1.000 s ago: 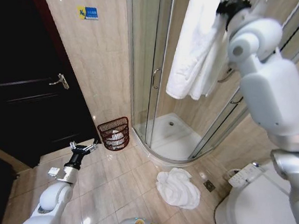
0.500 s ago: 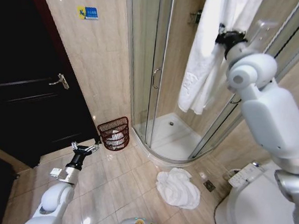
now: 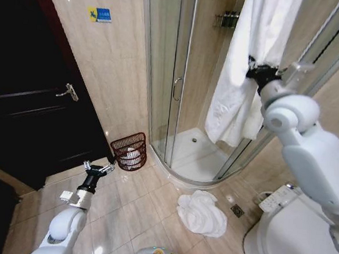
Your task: Discard the used towel into the hamper.
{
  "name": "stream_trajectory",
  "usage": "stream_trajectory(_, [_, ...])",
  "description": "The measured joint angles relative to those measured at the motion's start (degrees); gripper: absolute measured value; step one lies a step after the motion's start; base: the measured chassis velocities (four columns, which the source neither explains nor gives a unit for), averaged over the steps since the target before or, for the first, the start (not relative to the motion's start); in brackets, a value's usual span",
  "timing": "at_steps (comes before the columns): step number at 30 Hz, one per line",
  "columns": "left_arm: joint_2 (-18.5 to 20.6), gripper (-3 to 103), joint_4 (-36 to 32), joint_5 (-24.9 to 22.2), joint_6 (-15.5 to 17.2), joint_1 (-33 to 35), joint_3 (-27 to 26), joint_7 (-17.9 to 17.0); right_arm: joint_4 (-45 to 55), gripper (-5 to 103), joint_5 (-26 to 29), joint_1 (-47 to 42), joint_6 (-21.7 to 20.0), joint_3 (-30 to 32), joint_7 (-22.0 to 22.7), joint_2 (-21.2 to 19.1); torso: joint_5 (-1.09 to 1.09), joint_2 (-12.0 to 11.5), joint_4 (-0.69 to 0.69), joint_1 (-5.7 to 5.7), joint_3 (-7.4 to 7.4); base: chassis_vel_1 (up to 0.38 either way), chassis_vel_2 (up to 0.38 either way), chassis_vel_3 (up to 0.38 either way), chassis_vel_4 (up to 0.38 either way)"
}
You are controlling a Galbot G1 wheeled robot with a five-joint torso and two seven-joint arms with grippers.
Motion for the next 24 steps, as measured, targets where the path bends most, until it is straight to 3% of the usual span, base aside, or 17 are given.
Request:
stream_trajectory(9, [-0.4,100,-0.7,1.0,0.5,-0.1,0.5,0.0,4.5,4,-2.1,-15.8,0.5,9.3,-2.7,-1.2,0.02,0.0,-0.01,0.00,0.01,0.000,0.000,0.000,0.000])
stream_trajectory(15, [-0.9,100,-1.5,2.1,1.1,-0.4,1.1,0.0,8.3,4,-5.1,-29.3,1.9,18.9,-5.7,-0.7,0.01,0.0,0.00,0.00,0.00,0.000,0.000,0.000,0.000])
stream_trajectory(24, [-1.2,100,-1.9,2.6,1.1,0.4,1.2,0.2,13.6,4,-10.8,-42.9,4.0,21.9,-6.0,3.9,0.01,0.0,0.00,0.00,0.00,0.000,0.000,0.000,0.000])
